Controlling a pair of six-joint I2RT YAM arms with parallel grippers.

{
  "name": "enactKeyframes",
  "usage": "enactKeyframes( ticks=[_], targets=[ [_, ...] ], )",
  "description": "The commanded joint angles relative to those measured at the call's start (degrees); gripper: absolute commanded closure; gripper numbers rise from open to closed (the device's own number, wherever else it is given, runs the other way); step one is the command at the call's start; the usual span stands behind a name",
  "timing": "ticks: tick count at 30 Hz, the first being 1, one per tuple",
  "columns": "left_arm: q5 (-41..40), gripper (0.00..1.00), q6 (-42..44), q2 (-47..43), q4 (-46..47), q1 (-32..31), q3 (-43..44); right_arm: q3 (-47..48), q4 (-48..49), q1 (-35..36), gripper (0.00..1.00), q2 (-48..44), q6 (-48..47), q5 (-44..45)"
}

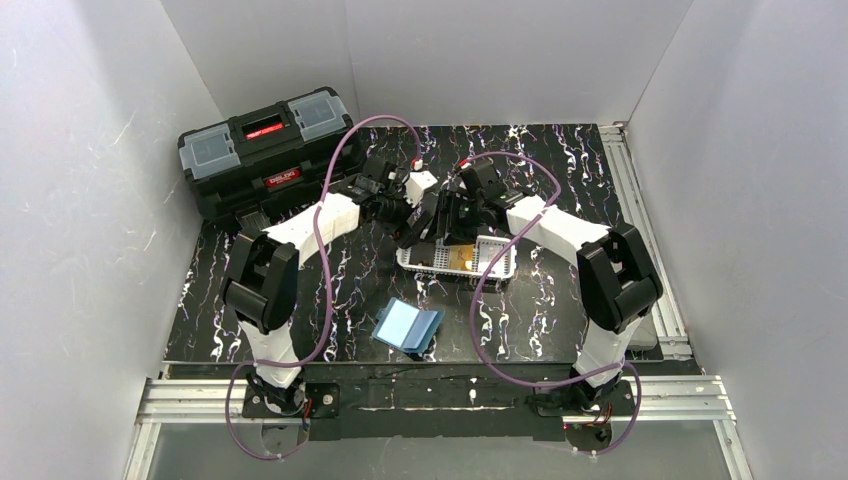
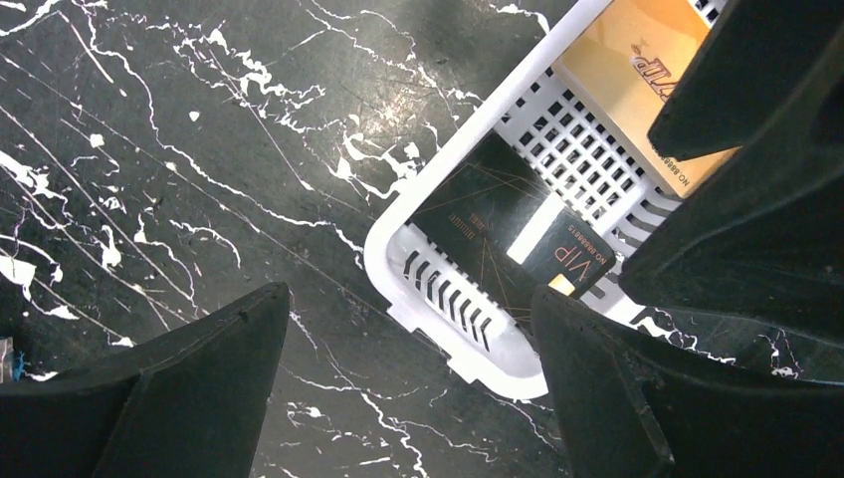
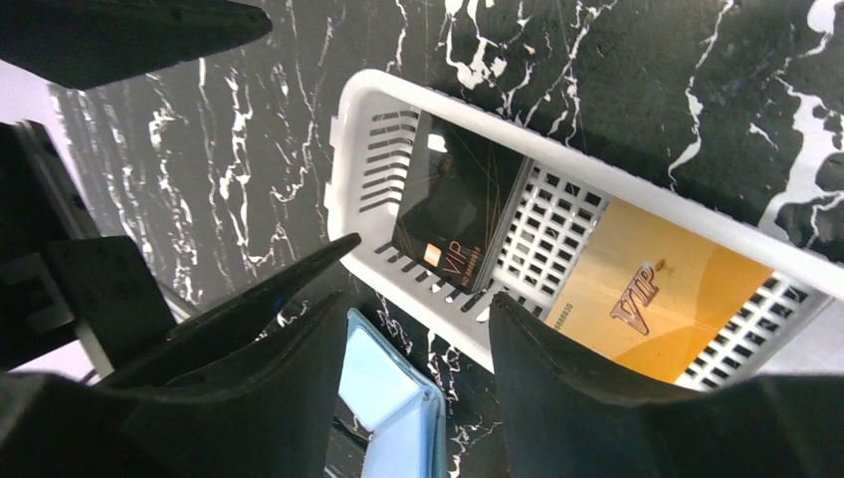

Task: Put the credit cards into the card holder
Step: Pick up the credit card from the storage box.

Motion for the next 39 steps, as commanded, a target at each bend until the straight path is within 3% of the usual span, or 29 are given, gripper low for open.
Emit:
enactKeyframes(
  ticks=[1,18,39],
  targets=[
    [3.2,0.09,0.9,-0.5,3.4,0.0,-1.6,-2.3,7.8,-1.7,0.39,0.3,4.6,-5.7],
    [3.7,0.1,8.4,0.6,5.9,0.0,-4.9,2.0,5.9,-1.9,0.38,6.1,7.0,-2.5],
    [6.3,0.1,15.5,2.9,3.8,0.0,-1.6,5.1,4.7,-1.9,0.41,10.6,7.7,-1.0]
  ],
)
